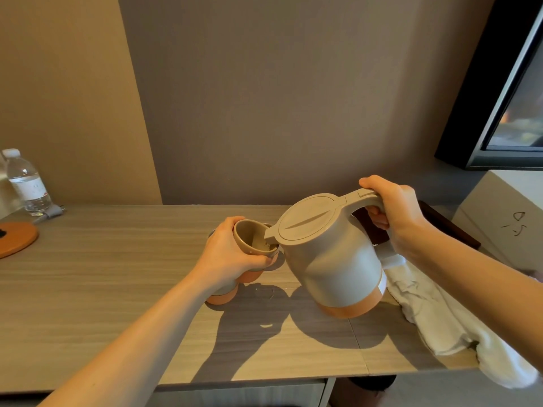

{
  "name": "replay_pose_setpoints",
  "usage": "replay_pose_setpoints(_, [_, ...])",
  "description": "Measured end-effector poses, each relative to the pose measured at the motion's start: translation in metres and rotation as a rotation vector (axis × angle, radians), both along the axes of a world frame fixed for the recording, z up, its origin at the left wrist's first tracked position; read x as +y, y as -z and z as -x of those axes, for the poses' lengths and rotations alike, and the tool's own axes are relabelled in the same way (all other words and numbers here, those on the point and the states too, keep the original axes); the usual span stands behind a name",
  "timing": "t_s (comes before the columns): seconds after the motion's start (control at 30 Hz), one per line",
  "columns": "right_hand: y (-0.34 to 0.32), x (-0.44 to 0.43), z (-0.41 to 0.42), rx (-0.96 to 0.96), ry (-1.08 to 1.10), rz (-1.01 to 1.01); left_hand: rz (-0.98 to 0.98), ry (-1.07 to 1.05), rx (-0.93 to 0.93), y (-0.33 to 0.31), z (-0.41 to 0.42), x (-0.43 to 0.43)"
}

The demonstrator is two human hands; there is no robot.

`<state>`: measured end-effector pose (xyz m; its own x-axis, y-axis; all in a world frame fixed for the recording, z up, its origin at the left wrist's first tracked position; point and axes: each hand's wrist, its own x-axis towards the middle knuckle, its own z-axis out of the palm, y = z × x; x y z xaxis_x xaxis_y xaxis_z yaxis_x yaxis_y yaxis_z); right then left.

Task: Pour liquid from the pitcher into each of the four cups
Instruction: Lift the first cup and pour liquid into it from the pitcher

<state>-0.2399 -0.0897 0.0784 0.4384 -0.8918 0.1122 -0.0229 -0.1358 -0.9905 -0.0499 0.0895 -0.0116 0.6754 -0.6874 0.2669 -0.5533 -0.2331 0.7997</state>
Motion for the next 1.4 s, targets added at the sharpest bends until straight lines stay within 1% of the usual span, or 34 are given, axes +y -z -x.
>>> replay_pose_setpoints(0.37, [-0.002,0.002,0.000,0.023,0.000,0.024,0.006,0.028,0.028,-0.001,0.005,-0.001])
replay_pose_setpoints(0.87, [-0.006,0.002,-0.001,0.046,-0.001,0.043,0.034,-0.006,0.041,0.009,0.005,-0.005])
replay_pose_setpoints(1.4, [-0.006,0.000,0.001,0.067,-0.006,0.062,0.021,-0.029,0.084,0.015,0.008,-0.008])
